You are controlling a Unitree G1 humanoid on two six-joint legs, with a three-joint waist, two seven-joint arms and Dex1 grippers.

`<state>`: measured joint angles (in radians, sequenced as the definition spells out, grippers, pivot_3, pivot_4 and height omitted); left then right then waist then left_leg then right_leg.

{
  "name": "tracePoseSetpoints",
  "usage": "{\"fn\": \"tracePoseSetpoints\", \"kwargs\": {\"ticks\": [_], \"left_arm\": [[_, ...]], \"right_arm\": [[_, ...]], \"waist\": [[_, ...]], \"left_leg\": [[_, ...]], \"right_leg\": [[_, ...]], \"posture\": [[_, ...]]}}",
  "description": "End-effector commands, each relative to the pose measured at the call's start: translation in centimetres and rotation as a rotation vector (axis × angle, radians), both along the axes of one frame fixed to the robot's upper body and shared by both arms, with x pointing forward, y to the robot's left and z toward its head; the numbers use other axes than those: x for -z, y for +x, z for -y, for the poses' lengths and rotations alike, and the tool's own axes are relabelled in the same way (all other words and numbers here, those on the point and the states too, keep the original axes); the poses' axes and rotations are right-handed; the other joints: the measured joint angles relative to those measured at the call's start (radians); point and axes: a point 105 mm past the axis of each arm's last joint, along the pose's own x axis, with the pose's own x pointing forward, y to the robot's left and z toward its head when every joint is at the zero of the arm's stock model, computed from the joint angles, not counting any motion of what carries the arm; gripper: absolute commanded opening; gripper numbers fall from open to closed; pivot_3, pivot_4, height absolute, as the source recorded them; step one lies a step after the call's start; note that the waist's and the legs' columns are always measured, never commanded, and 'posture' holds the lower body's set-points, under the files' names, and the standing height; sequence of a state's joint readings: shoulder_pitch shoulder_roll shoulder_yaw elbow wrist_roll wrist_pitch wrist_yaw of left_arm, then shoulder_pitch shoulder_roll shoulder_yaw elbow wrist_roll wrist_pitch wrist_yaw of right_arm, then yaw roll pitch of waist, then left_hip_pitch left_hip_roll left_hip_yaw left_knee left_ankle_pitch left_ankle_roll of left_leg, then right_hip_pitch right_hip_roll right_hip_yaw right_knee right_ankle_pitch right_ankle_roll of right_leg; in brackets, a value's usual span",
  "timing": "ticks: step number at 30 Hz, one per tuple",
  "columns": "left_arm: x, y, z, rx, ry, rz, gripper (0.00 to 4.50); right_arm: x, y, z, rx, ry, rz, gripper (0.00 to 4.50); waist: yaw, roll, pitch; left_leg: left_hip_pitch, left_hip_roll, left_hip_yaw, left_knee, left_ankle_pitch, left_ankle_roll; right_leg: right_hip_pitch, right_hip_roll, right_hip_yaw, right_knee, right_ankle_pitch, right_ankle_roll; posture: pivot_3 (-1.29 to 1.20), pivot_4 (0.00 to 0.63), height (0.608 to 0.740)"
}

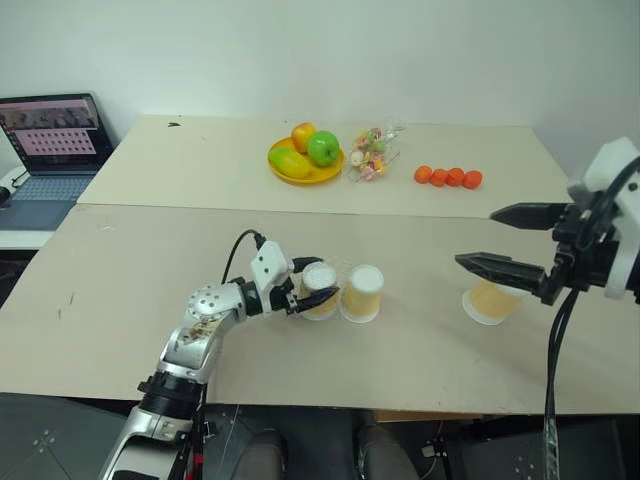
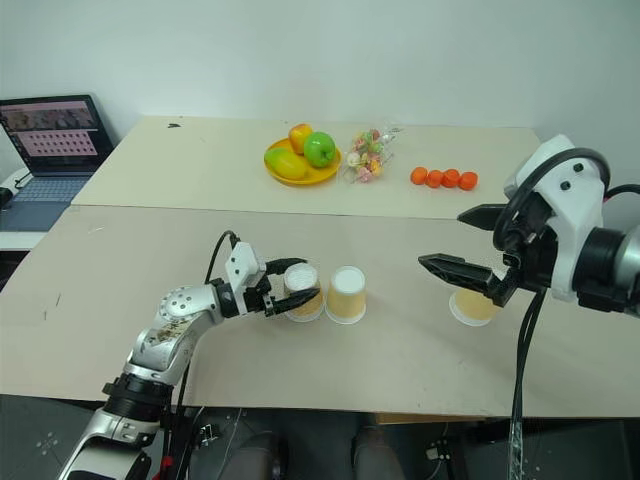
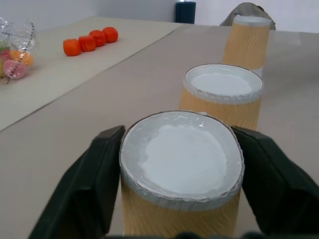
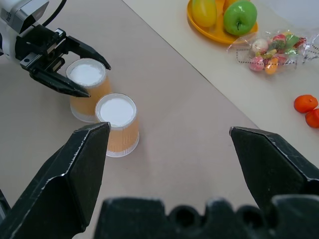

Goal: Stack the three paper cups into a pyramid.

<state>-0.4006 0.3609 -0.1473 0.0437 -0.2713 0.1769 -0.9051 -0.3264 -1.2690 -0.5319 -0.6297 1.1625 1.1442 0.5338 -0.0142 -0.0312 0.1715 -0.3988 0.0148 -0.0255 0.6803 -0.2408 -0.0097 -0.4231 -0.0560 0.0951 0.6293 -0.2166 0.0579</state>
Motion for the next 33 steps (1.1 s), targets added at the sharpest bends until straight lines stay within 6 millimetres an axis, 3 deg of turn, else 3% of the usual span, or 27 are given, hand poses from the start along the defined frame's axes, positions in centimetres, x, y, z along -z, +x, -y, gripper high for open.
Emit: {"fn": "tracePoseSetpoints", "kwargs": {"ticks": [1, 5, 8, 9, 14, 18, 20, 26, 29, 33], "left_arm": [[-1.1, 0.1, 0.5, 0.026, -0.011, 0.042, 4.46], [-2.0, -0.1, 0.8, 0.048, 0.015, 0.09, 4.46], [-5.1, -0.3, 1.6, 0.073, -0.056, 0.128, 4.46], [-6.3, -0.3, 1.8, 0.085, -0.069, 0.149, 4.46], [-16.7, -0.8, 3.3, 0.168, -0.161, 0.291, 4.46], [-20.1, -0.7, 2.8, 0.151, -0.193, 0.307, 4.46], [-19.9, -0.9, 2.0, 0.162, -0.147, 0.287, 4.46], [-15.9, -3.2, -0.2, 0.292, 0.121, 0.168, 4.46], [-16.4, -4.3, 0.0, 0.371, 0.185, 0.145, 4.46], [-15.9, -5.0, 0.2, 0.423, 0.216, 0.103, 4.46]], "right_arm": [[-1.2, -0.3, 0.3, 0.013, -0.003, 0.06, 4.5], [-1.1, -0.2, 0.3, 0.012, 0.001, 0.061, 4.5], [-1.0, -0.1, 0.2, 0.01, 0.004, 0.062, 4.5], [-1.0, -0.1, 0.2, 0.009, 0.006, 0.062, 4.5], [-0.8, 0.3, -0.2, -0.009, 0.011, 0.065, 4.5], [-0.6, 0.6, -0.2, -0.009, 0.018, 0.066, 4.5], [-0.6, 0.9, 0.8, 0.035, 0.034, 0.073, 4.5], [0.6, 0.5, 6.0, 0.227, 0.032, 0.071, 4.5], [2.7, -0.4, 8.6, 0.336, 0.049, 0.085, 4.5], [6.5, -1.5, 10.3, 0.42, 0.087, 0.056, 4.5]], "waist": [[0.0, 0.0, 0.0], [0.0, 0.0, 0.0], [0.0, 0.0, 0.0], [0.0, 0.0, 0.0], [0.003, -0.001, 0.0], [-0.009, 0.001, -0.001], [-0.013, 0.001, 0.0], [-0.011, 0.0, 0.0], [0.006, 0.0, 0.0], [0.011, 0.0, 0.0]], "left_leg": [[0.0, 0.0, 0.0, 0.0, 0.0, 0.0], [0.0, 0.0, 0.0, 0.0, 0.0, 0.0], [0.0, 0.0, 0.0, 0.0, 0.0, 0.0], [0.0, 0.0, 0.0, 0.0, 0.0, 0.0], [-0.002, 0.0, -0.001, 0.001, 0.0, 0.0], [-0.001, -0.001, 0.0, -0.001, -0.001, 0.001], [0.0, -0.001, 0.0, -0.001, -0.001, 0.002], [-0.001, 0.0, 0.0, -0.001, -0.001, 0.001], [-0.002, 0.0, -0.001, -0.001, -0.001, 0.001], [-0.001, -0.001, -0.001, 0.0, -0.001, 0.001]], "right_leg": [[0.0, 0.0, 0.0, 0.0, 0.0, 0.0], [0.0, 0.0, 0.0, 0.0, 0.0, 0.0], [0.0, 0.0, 0.0, 0.0, 0.0, 0.0], [0.0, 0.0, 0.0, 0.0, 0.0, 0.0], [0.0, 0.0, -0.001, 0.0, -0.001, 0.003], [0.001, 0.0, 0.0, -0.003, -0.002, 0.005], [0.0, 0.0, 0.001, -0.002, -0.001, 0.003], [-0.002, 0.0, 0.0, 0.0, -0.001, 0.002], [-0.001, 0.0, -0.001, -0.001, -0.002, 0.003], [0.001, 0.0, -0.001, -0.002, -0.006, 0.009]], "posture": [[0.0, 0.15, 0.734], [0.0, 0.15, 0.734], [0.0, 0.15, 0.734], [0.0, 0.15, 0.734], [0.0, 0.15, 0.734], [0.0, 0.15, 0.734], [0.0, 0.15, 0.734], [0.0, 0.15, 0.734], [0.0, 0.15, 0.734], [0.0, 0.15, 0.734]]}}
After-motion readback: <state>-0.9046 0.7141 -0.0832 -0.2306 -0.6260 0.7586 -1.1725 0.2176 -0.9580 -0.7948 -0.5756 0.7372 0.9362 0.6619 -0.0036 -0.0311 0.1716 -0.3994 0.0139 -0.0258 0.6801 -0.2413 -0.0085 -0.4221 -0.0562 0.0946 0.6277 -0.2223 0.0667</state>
